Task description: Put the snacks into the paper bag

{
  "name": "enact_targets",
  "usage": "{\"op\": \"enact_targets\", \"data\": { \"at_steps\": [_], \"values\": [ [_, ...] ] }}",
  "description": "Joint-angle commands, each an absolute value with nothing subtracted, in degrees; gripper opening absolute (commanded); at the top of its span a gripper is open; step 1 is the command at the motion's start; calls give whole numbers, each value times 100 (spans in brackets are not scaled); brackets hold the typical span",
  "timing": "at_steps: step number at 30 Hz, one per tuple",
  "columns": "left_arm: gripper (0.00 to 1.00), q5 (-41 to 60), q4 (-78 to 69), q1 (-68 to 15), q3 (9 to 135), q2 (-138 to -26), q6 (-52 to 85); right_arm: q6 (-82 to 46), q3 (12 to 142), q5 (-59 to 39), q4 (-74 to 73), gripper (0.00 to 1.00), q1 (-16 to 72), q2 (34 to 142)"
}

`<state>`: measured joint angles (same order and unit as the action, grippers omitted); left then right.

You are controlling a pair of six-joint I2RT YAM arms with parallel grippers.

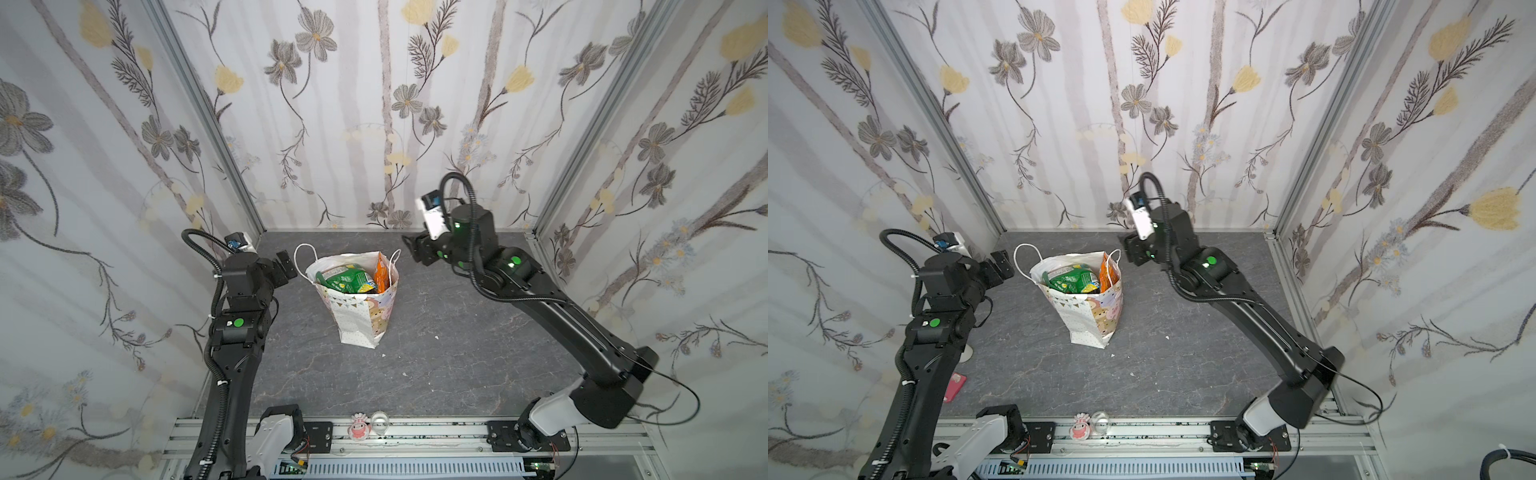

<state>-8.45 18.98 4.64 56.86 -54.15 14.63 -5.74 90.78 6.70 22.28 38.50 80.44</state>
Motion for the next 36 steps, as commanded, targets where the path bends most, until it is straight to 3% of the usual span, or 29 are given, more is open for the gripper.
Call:
{"op": "enact_targets", "data": {
  "at_steps": [1,7,12,15,19,22,24,27,33,35,36],
  "values": [
    [100,-2122,1284,595,5230,-5292,2051,-1452,7767,769,970,71,3050,7044],
    [100,-2225,368,1077,4170,-5024,2324,-2017,5703,381,565,76,1178,5832],
    [100,-1660,-743,1283,3323,-5453,2092,-2258,4139,624,-436,83,524,5418],
    [100,-1280,-2256,1283,2379,-5584,1879,-2121,3349,1047,-1155,85,401,5391],
    [100,-934,-4303,1281,1433,-6096,1644,-1741,2449,1600,-2348,89,387,5767],
    [100,-575,-4843,1275,1455,-6862,1431,-1444,1836,1638,-3627,90,387,6324],
    [100,-78,-5450,1272,1415,-7373,1575,-1149,2135,1572,-3427,90,341,6626],
    [100,410,-6663,1216,1274,-8069,1809,-773,1847,1478,-4570,91,343,6957],
    [100,1176,-6372,962,1961,-8740,1166,-282,973,1307,-7407,98,319,8207],
    [100,1198,-6341,796,1997,-8772,933,-132,970,1075,-8045,100,324,8733],
    [100,1121,-6374,642,1971,-8772,739,-194,1065,1174,-7647,100,326,8615]
  ]
}}
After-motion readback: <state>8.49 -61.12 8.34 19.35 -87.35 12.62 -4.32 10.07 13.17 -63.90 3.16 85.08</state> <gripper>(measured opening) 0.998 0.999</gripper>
